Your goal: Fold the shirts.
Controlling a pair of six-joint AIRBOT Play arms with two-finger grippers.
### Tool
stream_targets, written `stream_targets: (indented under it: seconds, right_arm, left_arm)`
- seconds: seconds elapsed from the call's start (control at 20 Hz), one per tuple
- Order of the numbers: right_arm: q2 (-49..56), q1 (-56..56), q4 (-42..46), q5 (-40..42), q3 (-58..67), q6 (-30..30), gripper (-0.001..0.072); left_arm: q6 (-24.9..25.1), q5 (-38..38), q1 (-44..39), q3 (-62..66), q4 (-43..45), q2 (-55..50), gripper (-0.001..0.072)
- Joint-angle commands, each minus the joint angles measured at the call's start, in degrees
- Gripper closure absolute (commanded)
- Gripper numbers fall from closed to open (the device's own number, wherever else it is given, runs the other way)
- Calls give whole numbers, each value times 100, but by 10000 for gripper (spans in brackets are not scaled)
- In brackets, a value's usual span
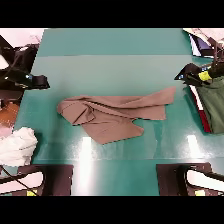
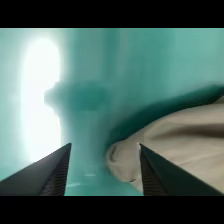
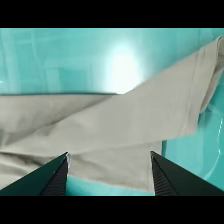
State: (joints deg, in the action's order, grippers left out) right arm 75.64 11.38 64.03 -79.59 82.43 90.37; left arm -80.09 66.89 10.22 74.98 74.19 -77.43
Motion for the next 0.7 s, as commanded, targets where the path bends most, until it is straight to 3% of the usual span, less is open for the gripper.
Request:
stream_targets:
  seconds: [0.0,0.25,0.45,0.65]
  right_arm:
    - [-22,13,-4,-247,160,0,132]
    - [-28,-269,2,-166,149,-2,133]
    - [-31,-315,0,-146,149,0,133]
    - [-31,-317,-4,-164,149,0,133]
  left_arm:
    - [223,46,750,-662,-1362,-31,205]
    - [861,267,898,-2210,-1823,-11,206]
    - [866,-197,896,-2863,-2011,-13,205]
    - [1318,-570,754,-2992,-2761,-13,205]
